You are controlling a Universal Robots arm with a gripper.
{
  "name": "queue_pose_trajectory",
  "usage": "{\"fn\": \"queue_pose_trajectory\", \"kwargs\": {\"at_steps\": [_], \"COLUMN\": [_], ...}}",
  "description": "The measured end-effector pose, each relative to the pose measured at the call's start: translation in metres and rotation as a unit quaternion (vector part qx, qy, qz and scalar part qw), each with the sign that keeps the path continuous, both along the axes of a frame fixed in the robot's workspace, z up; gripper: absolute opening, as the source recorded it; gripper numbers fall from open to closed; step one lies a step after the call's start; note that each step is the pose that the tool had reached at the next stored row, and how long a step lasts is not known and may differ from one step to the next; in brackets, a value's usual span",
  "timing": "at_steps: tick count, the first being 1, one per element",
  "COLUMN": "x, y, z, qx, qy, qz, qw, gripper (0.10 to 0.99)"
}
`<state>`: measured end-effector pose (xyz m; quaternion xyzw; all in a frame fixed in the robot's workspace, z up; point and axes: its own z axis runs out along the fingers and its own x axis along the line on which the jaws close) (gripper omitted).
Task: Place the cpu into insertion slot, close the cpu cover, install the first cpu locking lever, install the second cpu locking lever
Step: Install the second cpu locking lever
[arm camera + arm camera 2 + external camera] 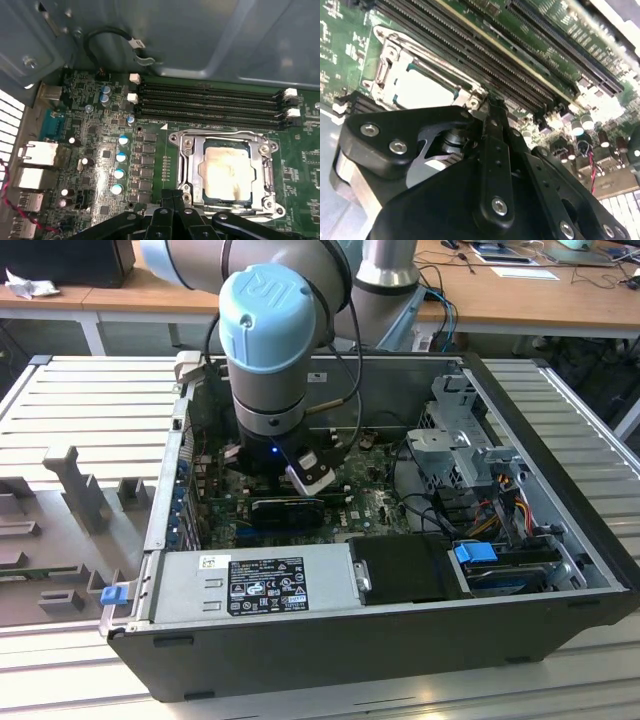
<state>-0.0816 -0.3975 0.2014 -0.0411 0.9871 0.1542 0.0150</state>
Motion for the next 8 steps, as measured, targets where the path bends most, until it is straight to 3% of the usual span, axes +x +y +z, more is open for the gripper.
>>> {"fn": "queue_pose_trajectory", "kwargs": {"at_steps": [6, 8], "x": [0.0001, 0.0001], "y": [0.0003, 0.0005], "z": [0.0165, 0.0184], "qx": [-0.0009, -0.0011], "qy": [0.0, -0.0001], "qz": [0.0, 0.0], "qw": [1.0, 1.0], "gripper": [0.106, 0.106]}}
